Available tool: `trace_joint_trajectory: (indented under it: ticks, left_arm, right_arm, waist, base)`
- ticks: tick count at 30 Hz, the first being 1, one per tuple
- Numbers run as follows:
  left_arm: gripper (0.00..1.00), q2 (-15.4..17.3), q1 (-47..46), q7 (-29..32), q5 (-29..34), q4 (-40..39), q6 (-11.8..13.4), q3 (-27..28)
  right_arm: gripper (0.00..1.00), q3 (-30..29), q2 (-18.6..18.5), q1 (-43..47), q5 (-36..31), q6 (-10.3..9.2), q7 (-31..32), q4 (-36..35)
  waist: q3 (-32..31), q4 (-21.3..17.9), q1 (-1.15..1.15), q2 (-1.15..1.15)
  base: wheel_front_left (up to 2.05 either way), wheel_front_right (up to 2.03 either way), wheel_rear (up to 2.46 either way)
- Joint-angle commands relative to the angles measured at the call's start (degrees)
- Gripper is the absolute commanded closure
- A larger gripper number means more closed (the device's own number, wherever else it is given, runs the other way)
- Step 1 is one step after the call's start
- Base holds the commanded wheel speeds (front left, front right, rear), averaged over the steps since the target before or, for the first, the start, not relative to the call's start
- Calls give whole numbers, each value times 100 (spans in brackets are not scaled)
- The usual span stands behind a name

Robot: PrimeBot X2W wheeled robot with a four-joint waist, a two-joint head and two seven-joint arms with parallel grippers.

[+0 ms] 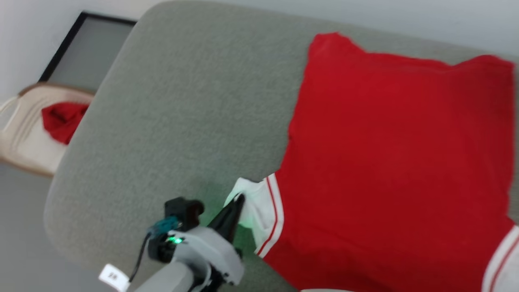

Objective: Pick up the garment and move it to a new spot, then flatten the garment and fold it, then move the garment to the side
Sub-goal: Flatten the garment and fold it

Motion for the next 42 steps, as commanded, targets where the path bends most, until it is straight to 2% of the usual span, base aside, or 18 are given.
trace_joint_trajectory:
  ticks: [1, 4, 10, 20, 26, 30, 38, 40, 42]
  left_arm:
    - [100, -159, -186, -52, 40, 111, -99, -15]
    - [100, -388, -365, -112, 84, 288, -233, -44]
    - [100, -721, -654, -192, 193, 637, -525, -93]
    - [100, -1121, -901, -200, 323, 1149, -867, -99]
    - [100, -1243, -958, -201, 385, 1409, -987, -21]
    - [100, -1294, -965, -199, 404, 1529, -1052, 54]
    - [100, -1321, -923, -202, 456, 1644, -1129, 173]
    - [100, -1315, -912, -204, 470, 1636, -1152, 218]
    - [100, -1313, -901, -204, 493, 1638, -1159, 252]
  right_arm:
    - [0, 114, -61, -383, -73, -7, 299, 421]
    - [0, 244, -60, -935, -107, -6, 832, 1076]
    - [0, 132, 49, -1779, -481, -7, 1656, 2264]
    - [0, -102, 260, -2459, -1487, -7, 2528, 3288]
    - [0, -691, 377, -2439, -2353, -10, 3244, 3925]
    - [0, -1191, 475, -2445, -3022, -14, 3708, 4099]
    - [0, -2023, 710, -2320, -3998, -12, 4514, 3798]
    - [100, -2238, 807, -2210, -4191, -8, 4748, 3663]
    - [100, -2426, 886, -2092, -4362, -8, 4942, 3498]
  waist:
    - [577, 534, 0, 0]
    - [800, 677, 0, 0]
    - [1184, 928, 0, 0]
    - [1653, 1143, 0, 0]
    - [1761, 1192, 0, 0]
    - [1774, 1193, 0, 0]
    - [1698, 1159, 0, 0]
    - [1685, 1146, 0, 0]
    - [1667, 1139, 0, 0]
  base:
    - [0, 0, 0]
    - [0, 0, 0]
    - [0, 0, 0]
    - [0, 0, 0]
    - [0, 0, 0]
    - [0, 0, 0]
    - [0, 0, 0]
    - [0, 0, 0]
    - [0, 0, 0]
